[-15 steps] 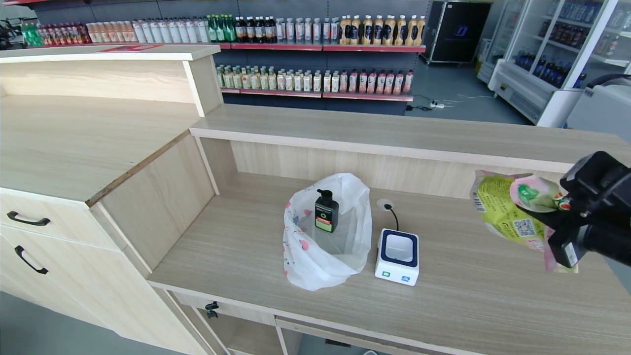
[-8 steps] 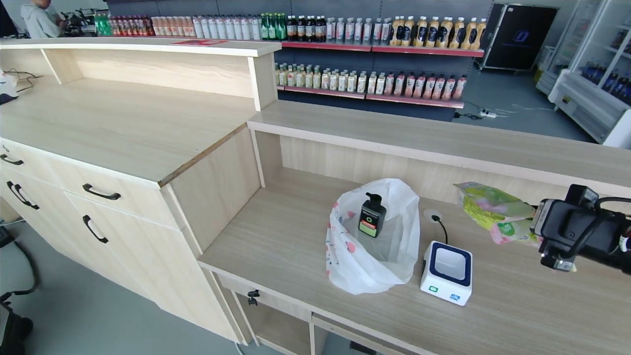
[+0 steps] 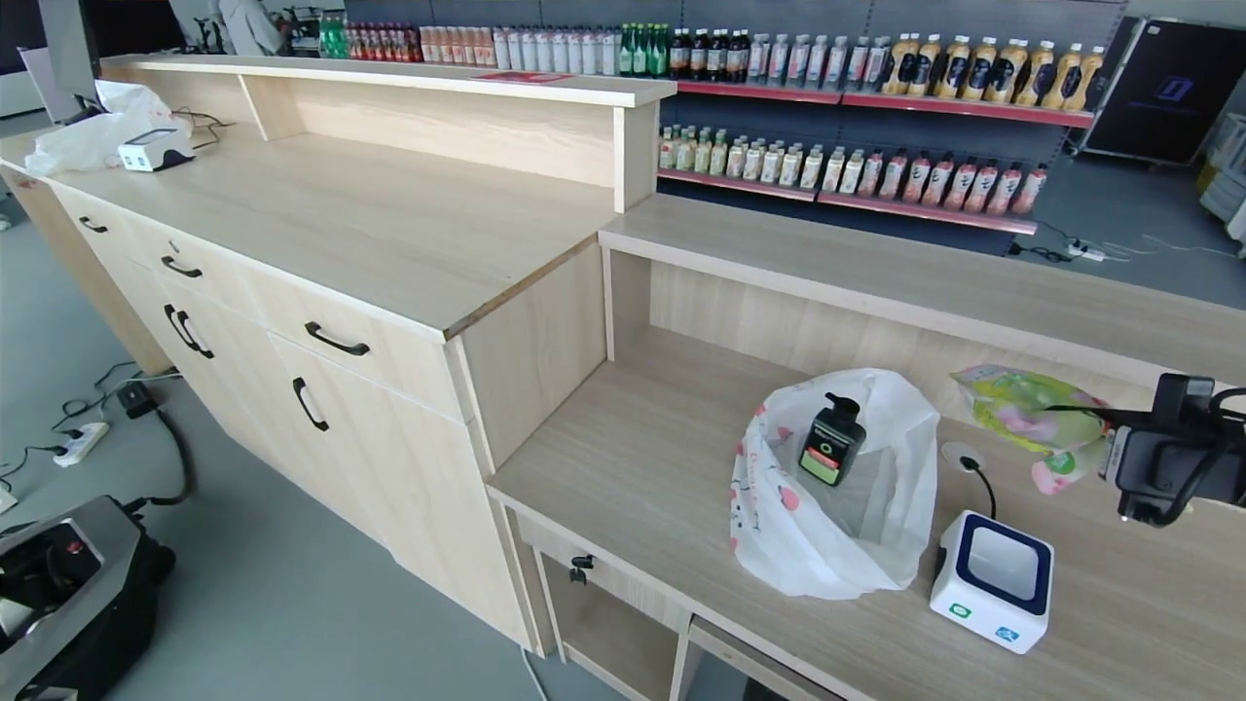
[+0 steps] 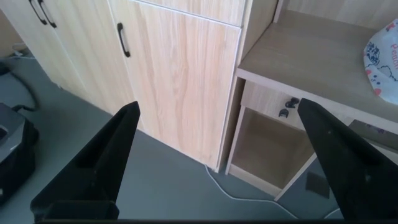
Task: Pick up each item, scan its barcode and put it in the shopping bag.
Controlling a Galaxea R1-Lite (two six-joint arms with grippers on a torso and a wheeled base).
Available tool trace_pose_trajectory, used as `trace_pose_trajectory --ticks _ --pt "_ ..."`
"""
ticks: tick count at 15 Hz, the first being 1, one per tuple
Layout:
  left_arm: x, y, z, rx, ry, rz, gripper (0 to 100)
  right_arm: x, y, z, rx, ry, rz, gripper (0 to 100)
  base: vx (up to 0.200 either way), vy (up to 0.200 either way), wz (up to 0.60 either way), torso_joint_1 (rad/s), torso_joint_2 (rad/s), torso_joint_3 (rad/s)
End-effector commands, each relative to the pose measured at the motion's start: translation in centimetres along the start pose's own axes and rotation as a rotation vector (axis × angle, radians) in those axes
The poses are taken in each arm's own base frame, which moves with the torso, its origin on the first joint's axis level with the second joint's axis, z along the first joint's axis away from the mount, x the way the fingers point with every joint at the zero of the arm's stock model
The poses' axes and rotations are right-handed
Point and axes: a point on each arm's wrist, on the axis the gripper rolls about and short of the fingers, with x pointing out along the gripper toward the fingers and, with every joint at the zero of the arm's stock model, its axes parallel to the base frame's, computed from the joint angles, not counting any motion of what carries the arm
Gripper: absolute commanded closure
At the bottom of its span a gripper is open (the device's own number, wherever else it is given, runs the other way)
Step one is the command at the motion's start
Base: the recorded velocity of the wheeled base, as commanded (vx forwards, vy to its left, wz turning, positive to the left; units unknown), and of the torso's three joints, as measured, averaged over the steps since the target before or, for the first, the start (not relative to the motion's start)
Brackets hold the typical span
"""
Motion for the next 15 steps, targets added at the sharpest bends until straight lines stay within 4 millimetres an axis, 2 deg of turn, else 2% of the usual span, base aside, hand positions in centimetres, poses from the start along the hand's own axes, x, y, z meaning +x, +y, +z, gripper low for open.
trace_pose_trajectory --ticks 1,4,7,15 --pt "0.0 0.0 0.0 -0.001 0.001 0.0 0 0.3 1.4 -2.9 0.005 -0.005 0.039 100 0.0 0.0 0.0 0.0 0.0 0.0" --pt "0.0 0.0 0.0 -0.001 0.001 0.0 0 2.1 3.7 -4.1 -0.024 -0.119 0.1 100 0.0 0.0 0.0 0.0 0.0 0.0" --pt "0.0 0.0 0.0 -0.001 0.001 0.0 0 2.6 5.1 -5.0 -0.039 -0.132 0.148 100 0.0 0.0 0.0 0.0 0.0 0.0" --pt "0.0 0.0 0.0 -0.001 0.001 0.0 0 3.7 6.4 -7.7 -0.152 -0.109 0.17 100 0.0 0.0 0.0 0.0 0.0 0.0"
